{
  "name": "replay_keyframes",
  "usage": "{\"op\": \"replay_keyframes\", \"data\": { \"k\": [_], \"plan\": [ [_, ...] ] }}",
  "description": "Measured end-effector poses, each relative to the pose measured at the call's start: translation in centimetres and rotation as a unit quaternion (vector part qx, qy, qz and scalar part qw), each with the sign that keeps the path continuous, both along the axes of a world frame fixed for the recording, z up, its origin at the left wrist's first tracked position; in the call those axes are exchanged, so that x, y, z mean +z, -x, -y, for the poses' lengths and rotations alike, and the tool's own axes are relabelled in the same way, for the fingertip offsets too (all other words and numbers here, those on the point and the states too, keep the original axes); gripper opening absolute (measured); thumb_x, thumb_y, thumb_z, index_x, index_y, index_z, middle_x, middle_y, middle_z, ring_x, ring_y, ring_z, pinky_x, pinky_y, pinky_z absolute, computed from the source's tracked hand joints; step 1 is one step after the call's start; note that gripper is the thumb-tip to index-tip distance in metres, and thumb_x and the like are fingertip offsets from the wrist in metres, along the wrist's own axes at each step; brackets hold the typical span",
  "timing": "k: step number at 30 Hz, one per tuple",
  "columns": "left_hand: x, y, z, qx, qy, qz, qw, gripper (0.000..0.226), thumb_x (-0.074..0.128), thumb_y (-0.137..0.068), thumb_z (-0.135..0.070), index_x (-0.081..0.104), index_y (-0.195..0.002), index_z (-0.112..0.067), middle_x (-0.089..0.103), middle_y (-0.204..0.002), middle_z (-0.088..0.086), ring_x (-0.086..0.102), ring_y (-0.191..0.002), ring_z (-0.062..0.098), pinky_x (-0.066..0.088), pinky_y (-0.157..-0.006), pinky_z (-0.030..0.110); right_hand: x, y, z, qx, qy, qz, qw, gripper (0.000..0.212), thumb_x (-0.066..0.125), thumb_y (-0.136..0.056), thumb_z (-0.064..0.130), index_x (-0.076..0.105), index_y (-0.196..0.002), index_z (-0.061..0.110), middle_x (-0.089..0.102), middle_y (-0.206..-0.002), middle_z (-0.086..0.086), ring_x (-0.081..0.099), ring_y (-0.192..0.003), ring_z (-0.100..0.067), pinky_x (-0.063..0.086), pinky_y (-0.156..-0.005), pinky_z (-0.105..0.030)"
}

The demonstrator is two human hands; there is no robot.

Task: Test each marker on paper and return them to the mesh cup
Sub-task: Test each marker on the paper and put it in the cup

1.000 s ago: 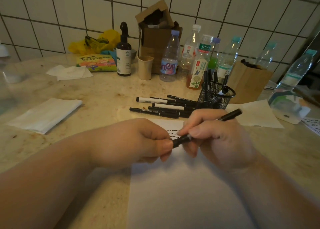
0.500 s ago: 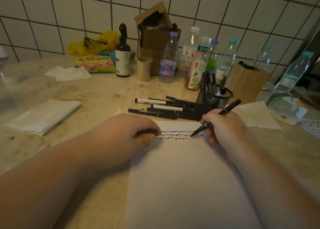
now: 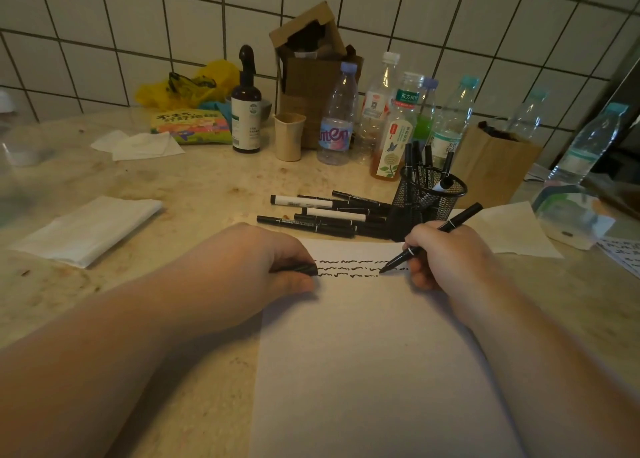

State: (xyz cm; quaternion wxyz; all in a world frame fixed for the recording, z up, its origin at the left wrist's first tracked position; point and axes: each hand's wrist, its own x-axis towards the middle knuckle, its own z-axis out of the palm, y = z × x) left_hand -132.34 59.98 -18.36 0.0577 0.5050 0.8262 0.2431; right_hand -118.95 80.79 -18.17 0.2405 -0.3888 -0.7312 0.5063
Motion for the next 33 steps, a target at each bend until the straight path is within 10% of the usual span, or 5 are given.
{"op": "replay_keyframes", "data": {
  "k": [23, 33],
  "plan": [
    [0.5, -0.3, 0.3, 0.019, 0.008, 0.021, 1.000, 0.027, 0.058, -0.081, -0.061, 0.068, -0.101, -0.046, 0.067, -0.083, -0.025, 0.059, -0.077, -0.007, 0.045, -0.067, 0.011, 0.4, -0.2, 0.1, -0.016, 0.042, -0.041, 0.998, 0.016, 0.057, -0.087, 0.012, 0.063, -0.072, 0.010, 0.051, -0.052, -0.005, 0.044, -0.047, -0.018, 0.040, -0.047, -0.028],
    [0.4, -0.4, 0.1, 0.031, 0.020, 0.028, 0.999, 0.014, 0.051, -0.088, -0.058, 0.059, -0.096, -0.050, 0.067, -0.070, -0.020, 0.060, -0.064, -0.003, 0.046, -0.061, 0.020, 0.9, -0.5, 1.8, 0.183, 0.172, -0.195, 0.948, 0.021, 0.068, -0.078, 0.027, 0.070, -0.075, 0.007, 0.053, -0.057, -0.008, 0.048, -0.051, -0.017, 0.038, -0.047, -0.025]
  ]
}}
